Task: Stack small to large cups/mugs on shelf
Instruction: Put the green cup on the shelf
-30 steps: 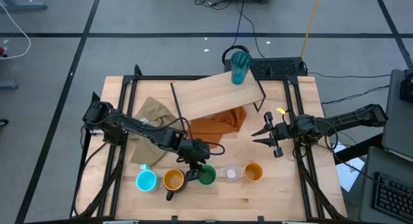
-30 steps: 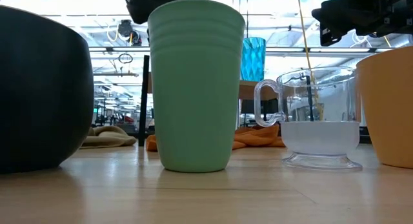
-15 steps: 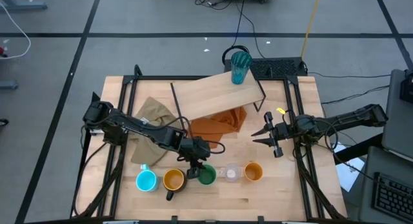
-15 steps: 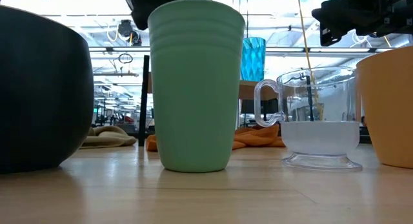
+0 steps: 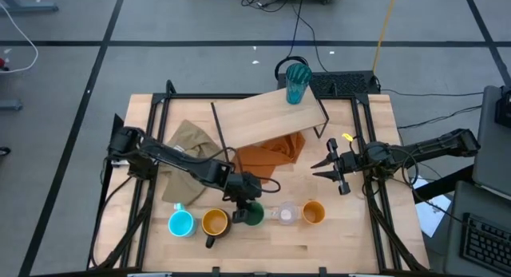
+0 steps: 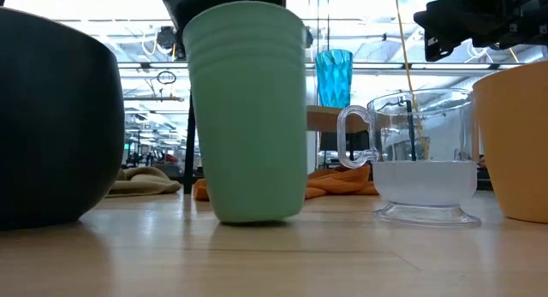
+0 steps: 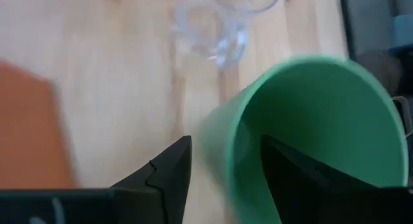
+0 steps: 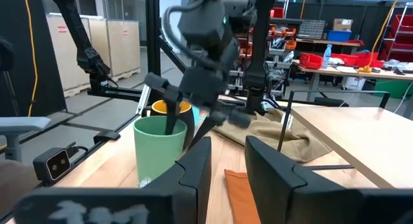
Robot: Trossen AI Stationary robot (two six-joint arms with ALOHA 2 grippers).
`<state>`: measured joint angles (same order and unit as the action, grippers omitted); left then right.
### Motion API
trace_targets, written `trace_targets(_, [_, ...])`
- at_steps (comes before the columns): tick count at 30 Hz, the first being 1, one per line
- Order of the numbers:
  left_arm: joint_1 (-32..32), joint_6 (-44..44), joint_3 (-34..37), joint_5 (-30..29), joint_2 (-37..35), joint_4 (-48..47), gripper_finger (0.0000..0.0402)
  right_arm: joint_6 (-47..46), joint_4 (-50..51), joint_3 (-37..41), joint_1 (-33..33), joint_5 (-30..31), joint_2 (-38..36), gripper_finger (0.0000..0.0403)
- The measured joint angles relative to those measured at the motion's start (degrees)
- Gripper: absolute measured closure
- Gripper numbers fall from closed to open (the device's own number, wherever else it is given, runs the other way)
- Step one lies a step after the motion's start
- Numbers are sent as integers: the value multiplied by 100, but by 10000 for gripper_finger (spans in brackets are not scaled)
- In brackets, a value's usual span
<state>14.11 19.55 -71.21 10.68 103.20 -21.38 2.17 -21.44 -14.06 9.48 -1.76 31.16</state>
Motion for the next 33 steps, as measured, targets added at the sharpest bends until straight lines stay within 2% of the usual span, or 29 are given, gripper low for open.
trace_targets(11, [-7, 39, -35, 416, 177, 199, 219, -1, 11, -2, 0, -2, -28, 316])
trace_targets(14, [-10, 22, -36, 491, 144, 223, 251, -2, 28, -2, 0, -2, -37, 316])
trace_targets(19, [-13, -142, -36, 717, 146, 198, 360, -2, 27, -2, 0, -2, -39, 316])
trace_targets(21, [-11, -356, -36, 723, 146, 190, 387, -2, 22, -2, 2, 0, -39, 316])
trace_targets(30, [-75, -553, -37, 838, 146, 193, 396, 3, -10, -2, 2, -1, -39, 316])
trace_targets(33, [-114, -594, -269, 976, 149, -200, 397, 11, -10, -2, 1, 0, -39, 316])
